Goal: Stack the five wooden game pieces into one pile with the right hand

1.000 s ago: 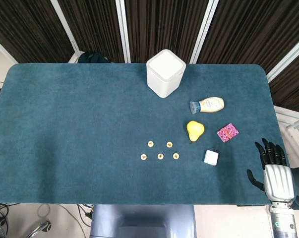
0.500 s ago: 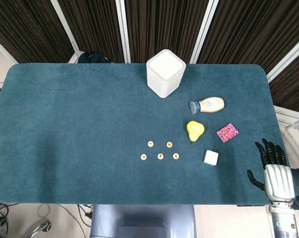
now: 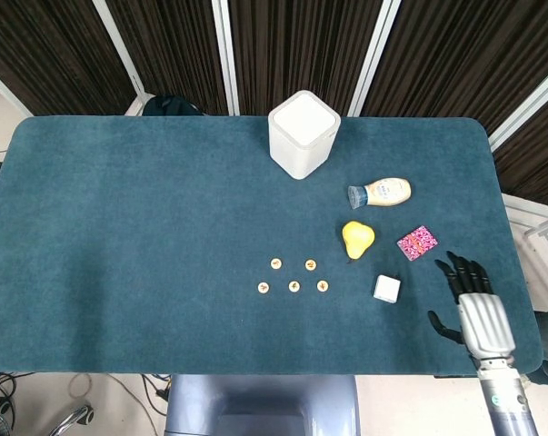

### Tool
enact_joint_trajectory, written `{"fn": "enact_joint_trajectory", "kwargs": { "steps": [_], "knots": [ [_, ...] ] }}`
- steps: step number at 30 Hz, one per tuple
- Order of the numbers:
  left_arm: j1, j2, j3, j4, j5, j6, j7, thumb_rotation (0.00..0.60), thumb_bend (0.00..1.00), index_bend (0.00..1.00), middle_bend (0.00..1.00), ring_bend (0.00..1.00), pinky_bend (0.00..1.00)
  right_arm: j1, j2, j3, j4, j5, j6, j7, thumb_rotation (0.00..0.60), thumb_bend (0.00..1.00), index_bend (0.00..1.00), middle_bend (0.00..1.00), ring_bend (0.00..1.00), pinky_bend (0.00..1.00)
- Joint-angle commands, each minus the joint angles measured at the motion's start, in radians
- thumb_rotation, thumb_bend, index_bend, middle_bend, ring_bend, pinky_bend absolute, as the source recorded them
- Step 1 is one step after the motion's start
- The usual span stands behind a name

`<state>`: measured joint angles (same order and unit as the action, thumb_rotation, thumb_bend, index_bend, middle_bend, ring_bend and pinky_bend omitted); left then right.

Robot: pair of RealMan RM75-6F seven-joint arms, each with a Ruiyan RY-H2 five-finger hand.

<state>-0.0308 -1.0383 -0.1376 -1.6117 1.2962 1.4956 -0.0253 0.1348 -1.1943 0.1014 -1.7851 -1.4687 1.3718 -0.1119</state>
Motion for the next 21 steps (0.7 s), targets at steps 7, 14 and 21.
{"fn": "enact_joint_trajectory", "kwargs": {
  "steps": [7, 14, 21],
  "knots": [
    [-0.001, 0.001, -0.001, 0.003, -0.007, -0.007, -0.004, 0.6, 0.15, 0.05, 0.0, 0.0, 0.09, 0.153, -0.058, 0.055, -0.052, 0.148, -0.181, -0.202, 0.6, 0.37, 0.22, 0.0, 0.0, 0.0],
    [-0.002, 0.001, -0.001, 0.005, -0.009, -0.012, -0.005, 0.6, 0.15, 0.05, 0.0, 0.0, 0.09, 0.228, -0.175, 0.084, -0.023, 0.268, -0.222, -0.333, 0.6, 0.37, 0.27, 0.0, 0.0, 0.0],
    [-0.003, 0.0, -0.003, 0.008, -0.014, -0.014, -0.007, 0.6, 0.15, 0.05, 0.0, 0.0, 0.09, 0.296, -0.296, 0.095, 0.038, 0.37, -0.239, -0.453, 0.6, 0.37, 0.3, 0.0, 0.0, 0.0]
  ]
}}
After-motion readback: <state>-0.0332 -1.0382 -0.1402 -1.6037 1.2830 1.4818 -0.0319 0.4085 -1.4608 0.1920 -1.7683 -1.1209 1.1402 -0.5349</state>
